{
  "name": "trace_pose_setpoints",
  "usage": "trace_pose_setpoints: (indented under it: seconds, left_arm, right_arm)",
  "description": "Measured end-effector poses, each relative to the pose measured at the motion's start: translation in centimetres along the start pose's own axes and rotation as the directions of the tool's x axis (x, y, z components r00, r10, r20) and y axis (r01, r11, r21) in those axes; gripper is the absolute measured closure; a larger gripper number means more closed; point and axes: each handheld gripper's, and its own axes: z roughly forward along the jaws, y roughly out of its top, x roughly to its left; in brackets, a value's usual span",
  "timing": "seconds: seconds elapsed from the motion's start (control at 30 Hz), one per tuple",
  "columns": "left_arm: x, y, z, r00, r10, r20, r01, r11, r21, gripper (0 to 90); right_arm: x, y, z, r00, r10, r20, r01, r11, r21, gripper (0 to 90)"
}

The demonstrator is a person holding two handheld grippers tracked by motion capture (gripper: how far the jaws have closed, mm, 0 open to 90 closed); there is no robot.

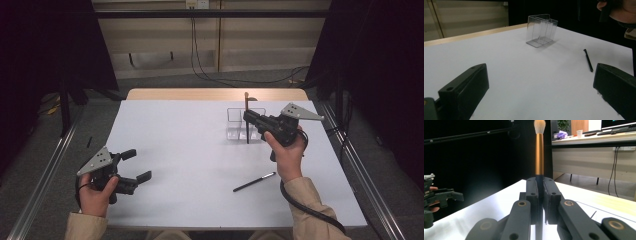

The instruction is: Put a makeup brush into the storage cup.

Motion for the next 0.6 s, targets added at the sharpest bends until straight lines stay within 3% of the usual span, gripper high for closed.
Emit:
trace_pose_setpoints:
  seconds: [0.6]
  left_arm:
    - [0.0, -0.3, -0.5, 1.0, 0.002, -0.006, -0.002, 1.0, 0.005, 0.1]
  right_arm:
    - [-2.1, 0.6, 0.2, 0.998, 0.002, 0.063, -0.001, 1.0, -0.014, 84.3]
